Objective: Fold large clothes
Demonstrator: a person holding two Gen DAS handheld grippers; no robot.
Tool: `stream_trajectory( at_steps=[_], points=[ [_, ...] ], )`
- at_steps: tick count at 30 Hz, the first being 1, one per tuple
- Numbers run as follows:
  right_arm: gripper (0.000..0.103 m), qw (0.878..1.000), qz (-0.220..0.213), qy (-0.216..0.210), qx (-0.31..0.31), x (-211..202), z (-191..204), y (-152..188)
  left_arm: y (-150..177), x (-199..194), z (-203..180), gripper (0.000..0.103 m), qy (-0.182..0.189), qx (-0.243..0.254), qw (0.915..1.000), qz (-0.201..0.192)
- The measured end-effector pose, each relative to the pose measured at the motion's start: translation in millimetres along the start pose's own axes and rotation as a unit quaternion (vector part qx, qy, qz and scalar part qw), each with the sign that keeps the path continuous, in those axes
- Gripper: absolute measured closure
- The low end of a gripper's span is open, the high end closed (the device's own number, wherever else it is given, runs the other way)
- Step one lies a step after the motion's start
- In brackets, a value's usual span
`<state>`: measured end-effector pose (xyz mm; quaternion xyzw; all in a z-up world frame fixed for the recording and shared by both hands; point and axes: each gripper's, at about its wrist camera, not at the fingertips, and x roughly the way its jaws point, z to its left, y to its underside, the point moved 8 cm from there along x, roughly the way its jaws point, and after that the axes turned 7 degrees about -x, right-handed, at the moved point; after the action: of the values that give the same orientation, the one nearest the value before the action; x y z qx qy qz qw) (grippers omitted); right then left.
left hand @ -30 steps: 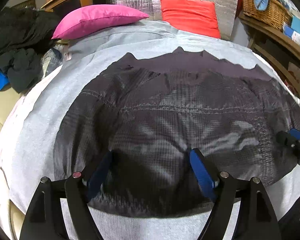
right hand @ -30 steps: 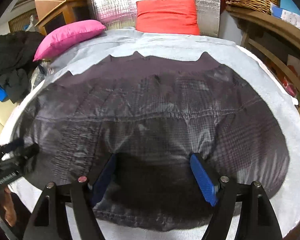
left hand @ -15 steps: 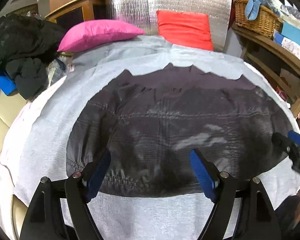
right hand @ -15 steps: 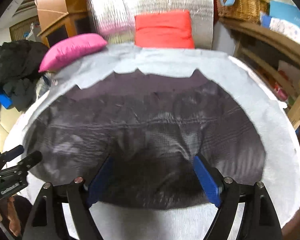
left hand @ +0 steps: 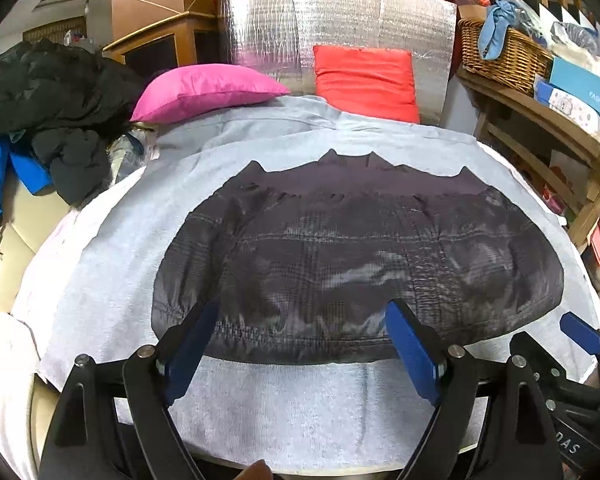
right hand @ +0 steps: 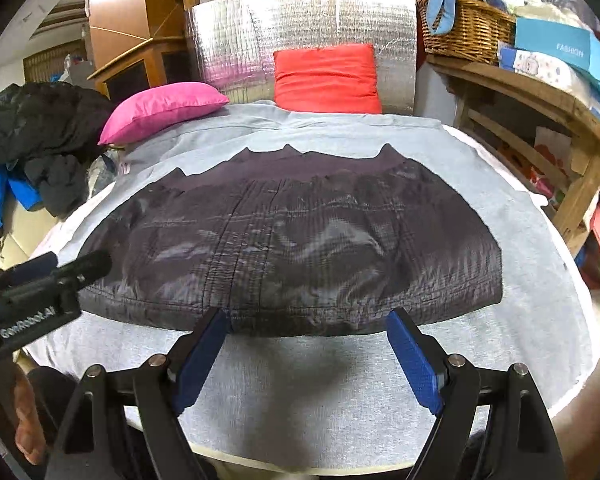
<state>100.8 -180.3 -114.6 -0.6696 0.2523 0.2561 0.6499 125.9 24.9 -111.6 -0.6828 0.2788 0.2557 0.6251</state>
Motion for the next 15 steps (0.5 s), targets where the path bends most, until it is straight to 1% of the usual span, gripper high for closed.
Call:
stream_trajectory(
  at_steps=[3, 5, 7, 11, 15],
  points=[
    [0.018, 1.0, -0.008, 0.005, 0.001, -6, -1, -1, -1, -7, -1, 0.016, -0.005, 0.004, 1.0, -0.007],
    [0.018, 1.0, -0.009, 0.009, -0.001, -8, -1, -2, -1, -10, -2, 0.014, -0.003, 0.003, 1.0, -0.007],
    [0.018, 1.0, -0.01, 0.013, -0.001, -10, -2, -2, -1, -13, -2, 0.007, -0.001, -0.003, 1.0, -0.007],
    [0.018, 1.0, -0.017, 0.019, 0.001, -14, -4, -5, -3, -17, -3, 0.007, -0.002, -0.011, 0.9998, -0.013],
    [0.018, 0.999, -0.022, 0.023, 0.001, -17, -6, -9, -3, -16, -3, 0.007, 0.006, -0.021, 0.9997, -0.008]
  ],
)
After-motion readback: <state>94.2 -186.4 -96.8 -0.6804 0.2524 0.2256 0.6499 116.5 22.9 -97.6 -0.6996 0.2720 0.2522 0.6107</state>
